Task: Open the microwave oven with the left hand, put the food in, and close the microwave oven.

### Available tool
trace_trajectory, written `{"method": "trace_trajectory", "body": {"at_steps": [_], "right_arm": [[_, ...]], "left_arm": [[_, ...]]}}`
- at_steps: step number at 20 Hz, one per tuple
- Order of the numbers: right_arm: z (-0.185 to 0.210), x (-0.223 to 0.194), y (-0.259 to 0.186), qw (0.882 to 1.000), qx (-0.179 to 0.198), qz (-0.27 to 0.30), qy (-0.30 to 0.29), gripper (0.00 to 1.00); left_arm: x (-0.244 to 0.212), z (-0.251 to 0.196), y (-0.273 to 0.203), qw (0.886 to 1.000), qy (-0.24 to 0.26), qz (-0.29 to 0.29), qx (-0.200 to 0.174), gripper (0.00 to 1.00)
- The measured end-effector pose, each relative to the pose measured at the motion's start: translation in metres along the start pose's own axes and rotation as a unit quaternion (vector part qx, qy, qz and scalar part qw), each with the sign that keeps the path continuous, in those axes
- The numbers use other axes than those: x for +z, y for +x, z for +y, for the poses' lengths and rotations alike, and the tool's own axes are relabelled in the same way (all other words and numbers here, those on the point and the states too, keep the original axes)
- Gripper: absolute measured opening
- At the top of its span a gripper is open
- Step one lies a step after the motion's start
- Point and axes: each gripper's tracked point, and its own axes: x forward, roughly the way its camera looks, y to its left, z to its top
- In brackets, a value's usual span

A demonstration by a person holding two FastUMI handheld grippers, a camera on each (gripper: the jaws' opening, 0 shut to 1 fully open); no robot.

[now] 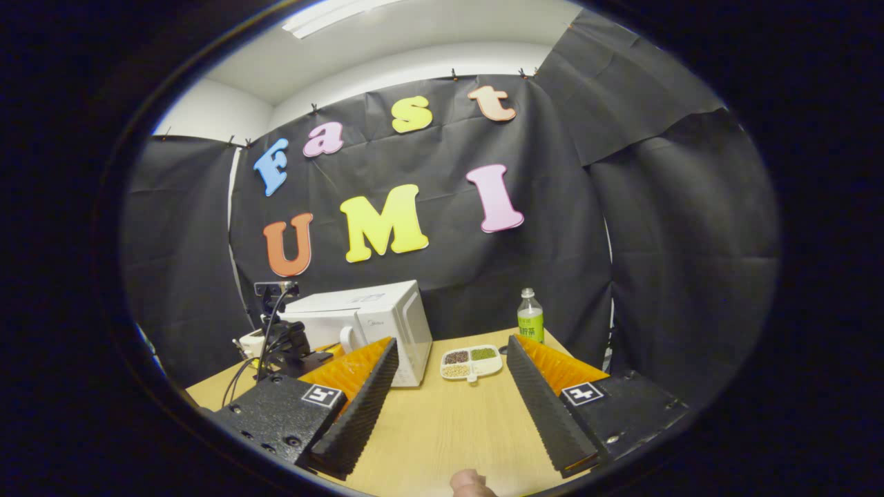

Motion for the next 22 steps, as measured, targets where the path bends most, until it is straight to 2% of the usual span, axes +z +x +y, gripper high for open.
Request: {"method": "trace_trajectory", "body": {"at_steps": [7,8,9,10,11,12,14,15,16,17,18,19,20,21,22], "right_arm": [[-0.005,0.002,-0.029,1.000,-0.021,-0.002,0.004,0.90],[-0.004,0.000,-0.032,1.000,-0.020,0.002,0.005,1.00],[-0.003,-0.003,-0.035,1.000,-0.018,0.005,0.008,1.00],[-0.002,-0.003,-0.037,1.000,-0.016,0.007,0.011,0.91],[-0.002,-0.006,-0.038,1.000,-0.017,0.008,0.015,0.91],[-0.002,-0.008,-0.039,1.000,-0.014,0.011,0.017,1.00],[0.000,-0.010,-0.042,1.000,-0.013,0.017,0.019,1.00],[0.000,-0.010,-0.042,1.000,-0.012,0.018,0.017,0.91],[-0.002,-0.008,-0.044,1.000,-0.014,0.016,0.014,0.91],[-0.004,-0.004,-0.045,1.000,-0.018,0.012,0.011,0.91],[-0.006,0.000,-0.049,1.000,-0.024,0.007,0.009,1.00],[-0.008,0.005,-0.052,1.000,-0.029,0.003,0.009,0.91],[-0.008,0.007,-0.055,0.999,-0.032,-0.002,0.009,1.00],[-0.006,0.012,-0.059,0.999,-0.033,-0.006,0.011,0.91],[-0.006,0.017,-0.062,0.999,-0.035,-0.010,0.012,0.91]], "left_arm": [[0.001,0.002,0.009,1.000,-0.015,0.016,0.018,0.01],[0.000,0.007,0.008,0.999,-0.020,0.024,0.031,0.01],[-0.003,0.010,0.005,0.998,-0.034,0.031,0.042,0.01],[-0.004,0.010,0.001,0.997,-0.051,0.036,0.044,0.01],[-0.004,0.012,-0.004,0.996,-0.064,0.041,0.047,0.01],[-0.007,0.017,-0.012,0.995,-0.068,0.050,0.058,0.01],[-0.009,0.010,-0.032,0.994,-0.068,0.063,0.055,0.01],[-0.007,0.009,-0.042,0.995,-0.059,0.063,0.056,0.18],[-0.003,0.010,-0.055,0.995,-0.046,0.060,0.059,0.47],[0.002,0.010,-0.068,0.996,-0.036,0.057,0.060,0.67],[0.009,0.010,-0.081,0.996,-0.032,0.055,0.063,0.75],[0.017,0.009,-0.098,0.996,-0.033,0.054,0.063,0.90],[0.027,0.008,-0.112,0.996,-0.034,0.049,0.064,0.94],[0.040,0.007,-0.128,0.997,-0.033,0.042,0.063,0.95],[0.056,0.008,-0.145,0.997,-0.030,0.033,0.062,0.84]]}}
